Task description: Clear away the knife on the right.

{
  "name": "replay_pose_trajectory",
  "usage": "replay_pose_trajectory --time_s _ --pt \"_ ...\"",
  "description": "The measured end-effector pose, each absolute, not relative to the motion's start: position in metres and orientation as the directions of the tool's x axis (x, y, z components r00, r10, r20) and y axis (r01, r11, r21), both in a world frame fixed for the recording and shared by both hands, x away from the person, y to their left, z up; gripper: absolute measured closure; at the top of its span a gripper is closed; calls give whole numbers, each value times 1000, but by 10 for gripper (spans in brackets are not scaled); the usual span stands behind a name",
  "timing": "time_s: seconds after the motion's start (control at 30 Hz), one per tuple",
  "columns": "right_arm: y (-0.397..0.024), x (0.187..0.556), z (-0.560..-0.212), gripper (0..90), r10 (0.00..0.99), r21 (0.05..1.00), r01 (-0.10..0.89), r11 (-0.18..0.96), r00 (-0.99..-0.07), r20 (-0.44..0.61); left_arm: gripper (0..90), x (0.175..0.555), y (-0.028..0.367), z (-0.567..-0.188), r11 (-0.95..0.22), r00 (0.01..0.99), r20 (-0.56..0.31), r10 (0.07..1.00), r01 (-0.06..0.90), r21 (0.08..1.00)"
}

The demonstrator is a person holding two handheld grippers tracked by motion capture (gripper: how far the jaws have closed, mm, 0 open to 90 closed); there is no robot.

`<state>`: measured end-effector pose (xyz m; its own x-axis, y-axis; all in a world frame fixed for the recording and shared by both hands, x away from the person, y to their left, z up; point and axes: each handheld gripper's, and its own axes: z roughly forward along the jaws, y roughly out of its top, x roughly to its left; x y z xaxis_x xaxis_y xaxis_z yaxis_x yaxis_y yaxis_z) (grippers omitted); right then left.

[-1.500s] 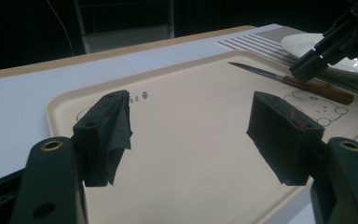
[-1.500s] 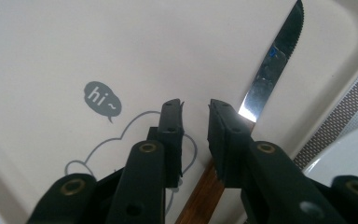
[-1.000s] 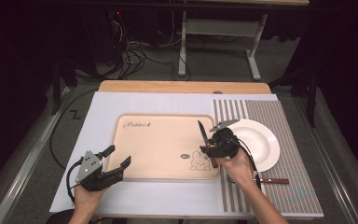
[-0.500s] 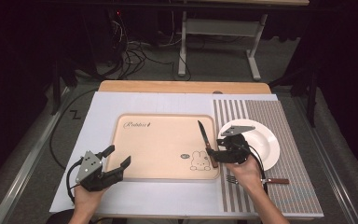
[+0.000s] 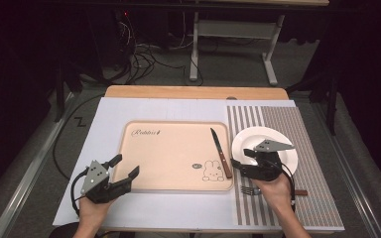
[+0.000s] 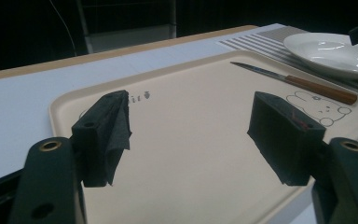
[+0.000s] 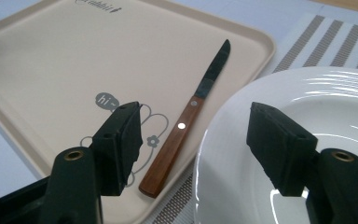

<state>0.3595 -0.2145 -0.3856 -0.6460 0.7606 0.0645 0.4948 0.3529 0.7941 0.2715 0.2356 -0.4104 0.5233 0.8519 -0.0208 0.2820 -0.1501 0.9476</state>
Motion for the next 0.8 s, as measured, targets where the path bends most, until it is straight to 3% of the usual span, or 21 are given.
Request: replay_pose_trajectory --time_s 0.8 --pt "-284 314 -395 286 835 923 362 132 -542 93 299 270 237 -410 -151 528 -17 849 273 950"
